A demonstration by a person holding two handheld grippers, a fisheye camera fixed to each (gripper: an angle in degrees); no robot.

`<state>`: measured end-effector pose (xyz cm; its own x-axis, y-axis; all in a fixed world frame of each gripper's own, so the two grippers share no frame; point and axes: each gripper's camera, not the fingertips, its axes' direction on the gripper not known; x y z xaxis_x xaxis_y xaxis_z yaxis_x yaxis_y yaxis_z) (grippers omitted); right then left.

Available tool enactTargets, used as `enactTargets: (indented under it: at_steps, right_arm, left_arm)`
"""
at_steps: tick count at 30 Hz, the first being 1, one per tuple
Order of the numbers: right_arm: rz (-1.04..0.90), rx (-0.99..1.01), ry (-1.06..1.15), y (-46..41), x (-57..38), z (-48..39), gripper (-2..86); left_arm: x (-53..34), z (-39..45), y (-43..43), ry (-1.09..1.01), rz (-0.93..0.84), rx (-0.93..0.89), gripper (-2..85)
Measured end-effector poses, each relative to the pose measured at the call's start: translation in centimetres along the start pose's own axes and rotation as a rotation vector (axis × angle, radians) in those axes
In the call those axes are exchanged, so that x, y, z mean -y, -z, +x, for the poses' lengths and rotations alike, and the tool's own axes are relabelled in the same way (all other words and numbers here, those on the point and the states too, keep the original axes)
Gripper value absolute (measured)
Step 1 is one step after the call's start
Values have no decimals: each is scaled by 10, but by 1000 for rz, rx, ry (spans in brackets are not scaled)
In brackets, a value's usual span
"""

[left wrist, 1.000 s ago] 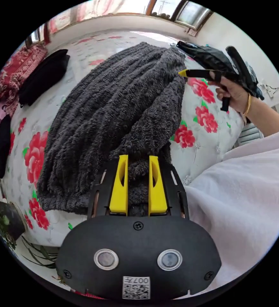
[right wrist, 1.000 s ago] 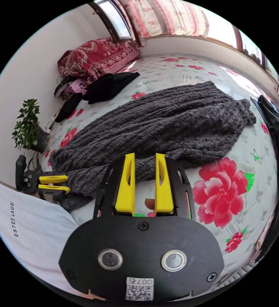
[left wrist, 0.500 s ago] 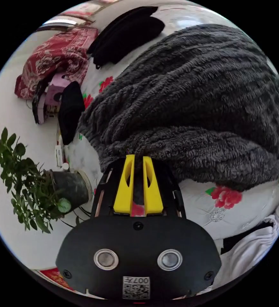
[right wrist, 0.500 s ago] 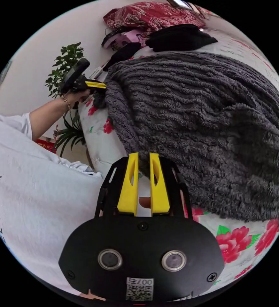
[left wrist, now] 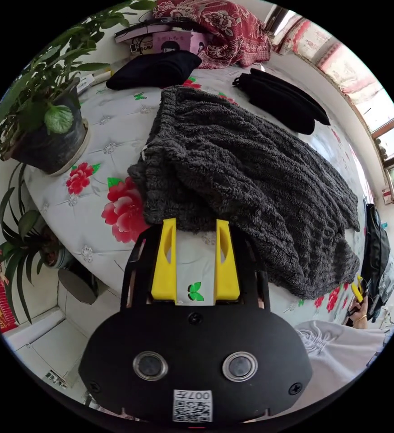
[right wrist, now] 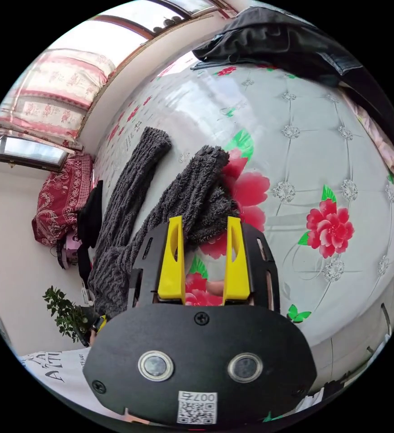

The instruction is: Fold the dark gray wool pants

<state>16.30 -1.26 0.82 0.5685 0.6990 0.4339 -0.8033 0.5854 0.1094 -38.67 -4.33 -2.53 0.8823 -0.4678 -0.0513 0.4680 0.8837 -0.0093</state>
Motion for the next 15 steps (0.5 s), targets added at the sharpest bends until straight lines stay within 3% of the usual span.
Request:
enactTargets:
  at_steps: [3, 7, 10, 15]
  right_arm:
    - [-48, -23, 7, -25, 14, -5, 69]
    - [-70, -25, 57, -27, 30, -25, 43]
    - [12, 116, 194, 18, 38, -56, 28]
    - [282, 324, 532, 166, 5, -89, 23]
  left_arm:
    - [19, 10, -16, -2, 33, 111, 73]
    - [42, 20, -13, -88, -62, 147, 12]
    - [35, 9, 27, -141, 4, 116, -1]
    - [-32, -44, 146, -181, 199, 52, -6]
